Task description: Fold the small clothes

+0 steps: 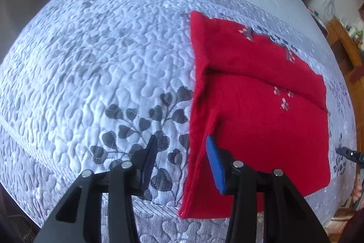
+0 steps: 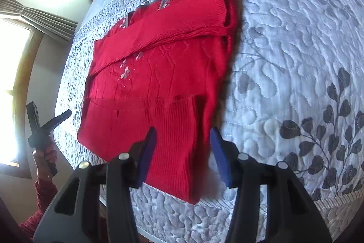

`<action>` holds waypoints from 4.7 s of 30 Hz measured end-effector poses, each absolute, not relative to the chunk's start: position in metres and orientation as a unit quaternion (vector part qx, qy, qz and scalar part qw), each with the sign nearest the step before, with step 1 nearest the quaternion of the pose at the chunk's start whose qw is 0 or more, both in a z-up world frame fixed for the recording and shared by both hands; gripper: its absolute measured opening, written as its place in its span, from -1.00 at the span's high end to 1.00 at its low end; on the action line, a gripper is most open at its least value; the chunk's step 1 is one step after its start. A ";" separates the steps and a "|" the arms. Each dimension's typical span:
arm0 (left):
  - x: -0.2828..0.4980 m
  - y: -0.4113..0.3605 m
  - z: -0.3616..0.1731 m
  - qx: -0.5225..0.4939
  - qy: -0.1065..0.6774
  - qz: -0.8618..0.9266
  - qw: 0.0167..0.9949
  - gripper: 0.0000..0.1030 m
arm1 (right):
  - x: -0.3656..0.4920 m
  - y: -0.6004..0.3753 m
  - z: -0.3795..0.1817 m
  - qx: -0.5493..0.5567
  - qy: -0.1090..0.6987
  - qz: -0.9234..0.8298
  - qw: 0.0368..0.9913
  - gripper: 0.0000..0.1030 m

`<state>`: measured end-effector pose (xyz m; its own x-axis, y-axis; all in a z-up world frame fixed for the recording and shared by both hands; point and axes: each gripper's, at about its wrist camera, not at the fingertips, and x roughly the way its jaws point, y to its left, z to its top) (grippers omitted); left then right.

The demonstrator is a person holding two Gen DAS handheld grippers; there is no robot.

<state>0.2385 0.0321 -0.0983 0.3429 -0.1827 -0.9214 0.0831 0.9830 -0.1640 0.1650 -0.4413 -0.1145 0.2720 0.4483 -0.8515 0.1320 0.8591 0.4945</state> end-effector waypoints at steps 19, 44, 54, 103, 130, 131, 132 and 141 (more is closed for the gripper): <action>0.268 -0.035 -0.130 0.060 0.585 -0.147 0.796 0.13 | 0.208 -0.424 -0.138 0.216 0.637 0.127 0.729 0.14; 0.254 0.003 -0.121 -0.022 0.569 -0.162 0.806 0.92 | 0.194 -0.426 -0.135 0.218 0.616 0.143 0.743 0.93; 0.261 -0.018 -0.145 0.035 0.590 -0.164 0.790 0.87 | 0.211 -0.415 -0.159 0.196 0.638 0.135 0.732 0.38; 0.516 -0.088 -0.168 0.025 0.553 -0.046 0.832 0.90 | 0.444 -0.498 -0.174 0.217 0.605 0.014 0.766 0.91; 0.309 -0.013 -0.153 0.009 0.611 -0.073 0.788 0.05 | 0.238 -0.445 -0.163 0.221 0.638 0.129 0.726 0.57; 0.310 -0.016 -0.154 0.014 0.614 -0.073 0.786 0.26 | 0.239 -0.446 -0.164 0.224 0.639 0.128 0.725 0.68; 0.310 -0.017 -0.154 0.012 0.617 -0.076 0.784 0.61 | 0.238 -0.445 -0.163 0.225 0.639 0.129 0.724 0.78; 0.310 -0.012 -0.154 0.001 0.630 -0.085 0.772 0.81 | 0.223 -0.456 -0.150 0.188 0.651 0.106 0.728 0.89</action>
